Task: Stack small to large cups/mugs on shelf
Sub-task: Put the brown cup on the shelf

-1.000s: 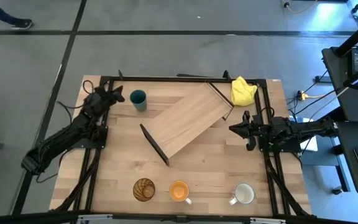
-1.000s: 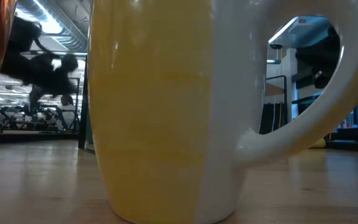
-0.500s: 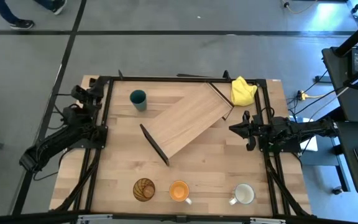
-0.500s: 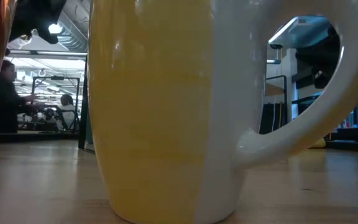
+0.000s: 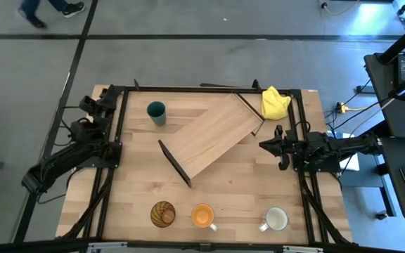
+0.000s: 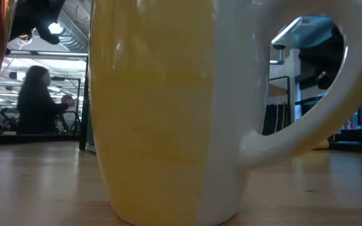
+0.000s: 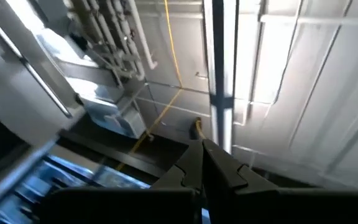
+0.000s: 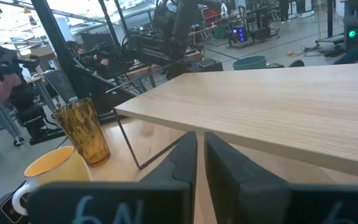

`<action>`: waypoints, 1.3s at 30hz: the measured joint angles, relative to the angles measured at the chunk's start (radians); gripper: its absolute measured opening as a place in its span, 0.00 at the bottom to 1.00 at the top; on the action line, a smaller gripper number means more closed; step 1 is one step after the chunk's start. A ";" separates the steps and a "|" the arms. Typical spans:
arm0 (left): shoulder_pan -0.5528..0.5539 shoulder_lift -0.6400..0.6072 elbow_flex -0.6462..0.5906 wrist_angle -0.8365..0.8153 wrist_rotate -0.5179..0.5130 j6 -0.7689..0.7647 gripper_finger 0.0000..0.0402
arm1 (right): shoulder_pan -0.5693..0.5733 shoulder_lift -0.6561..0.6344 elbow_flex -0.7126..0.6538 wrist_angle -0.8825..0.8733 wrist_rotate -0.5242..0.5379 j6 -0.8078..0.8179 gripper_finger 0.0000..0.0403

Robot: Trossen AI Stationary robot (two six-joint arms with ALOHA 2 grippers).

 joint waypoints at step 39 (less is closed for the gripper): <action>-1.366 0.631 1.084 -1.786 -0.087 0.350 0.00 | 0.000 0.000 0.000 0.000 0.000 0.000 0.08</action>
